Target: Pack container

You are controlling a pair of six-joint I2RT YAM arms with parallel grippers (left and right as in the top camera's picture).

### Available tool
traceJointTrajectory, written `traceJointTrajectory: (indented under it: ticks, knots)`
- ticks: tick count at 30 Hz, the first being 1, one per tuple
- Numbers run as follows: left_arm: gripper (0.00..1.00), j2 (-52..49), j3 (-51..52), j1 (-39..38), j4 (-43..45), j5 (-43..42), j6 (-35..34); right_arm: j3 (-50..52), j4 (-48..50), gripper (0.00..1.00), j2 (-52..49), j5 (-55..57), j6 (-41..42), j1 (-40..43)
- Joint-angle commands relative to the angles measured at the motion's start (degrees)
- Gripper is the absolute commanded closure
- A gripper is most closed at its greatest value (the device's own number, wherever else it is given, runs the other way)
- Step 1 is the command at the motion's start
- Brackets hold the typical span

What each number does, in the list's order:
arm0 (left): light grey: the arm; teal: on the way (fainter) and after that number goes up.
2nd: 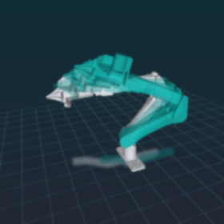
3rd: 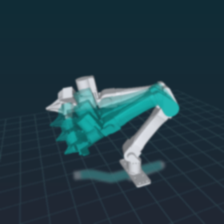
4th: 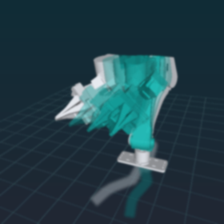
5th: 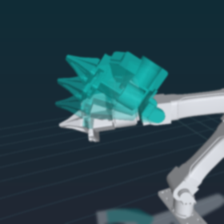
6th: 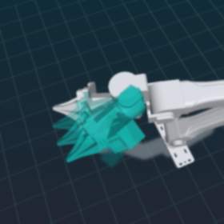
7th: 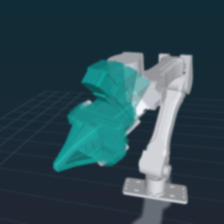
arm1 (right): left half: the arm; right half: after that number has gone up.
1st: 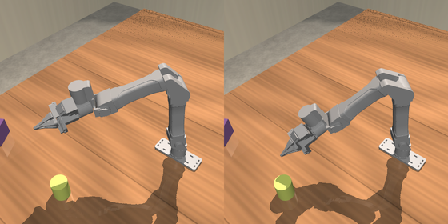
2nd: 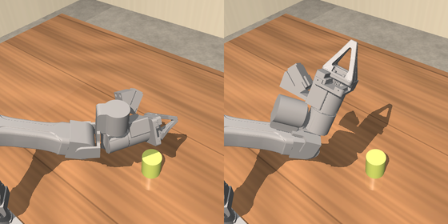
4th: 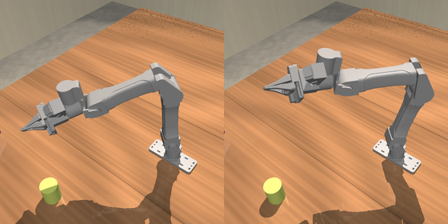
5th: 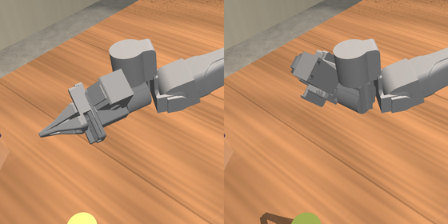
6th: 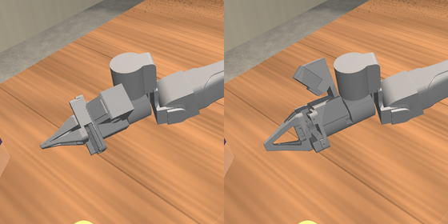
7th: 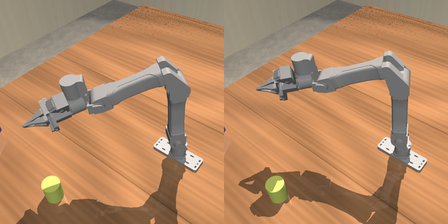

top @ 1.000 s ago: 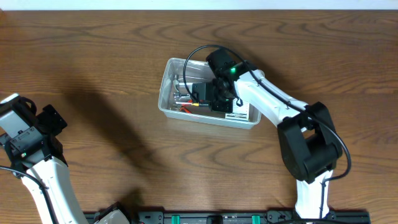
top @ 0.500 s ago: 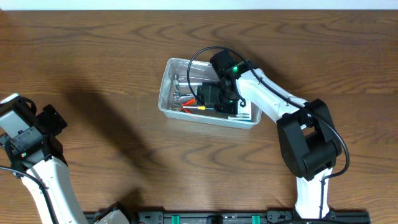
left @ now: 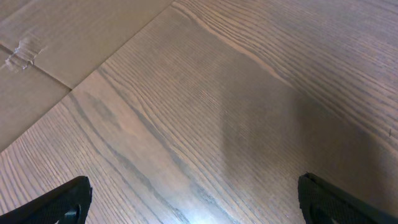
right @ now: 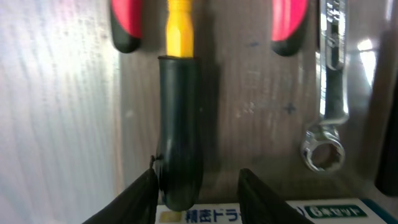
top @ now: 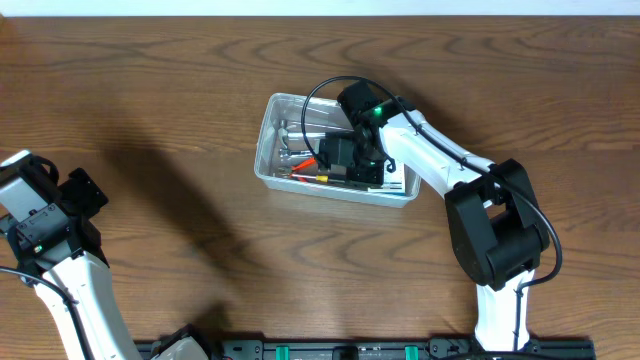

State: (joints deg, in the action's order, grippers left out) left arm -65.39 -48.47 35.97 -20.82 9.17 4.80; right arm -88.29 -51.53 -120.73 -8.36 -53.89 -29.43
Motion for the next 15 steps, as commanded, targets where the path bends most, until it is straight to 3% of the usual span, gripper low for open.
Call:
traceJointTrajectory:
  ticks: [1, 9, 15]
  knots:
    - [0.02, -0.22, -0.5, 0.28, -0.17, -0.17, 0.55, -1.86, 0.11, 0.59, 2.43, 1.51, 2.95, 0.15]
    - [0.02, -0.22, -0.5, 0.28, -0.15, -0.17, 0.55, -6.69, 0.96, 0.58, 12.81, 4.02, 12.63, 0.57]
    - [0.02, -0.22, -0.5, 0.28, -0.15, -0.17, 0.55, -8.7, 3.63, 0.4, 23.04, 9.9, 30.97, 4.33]
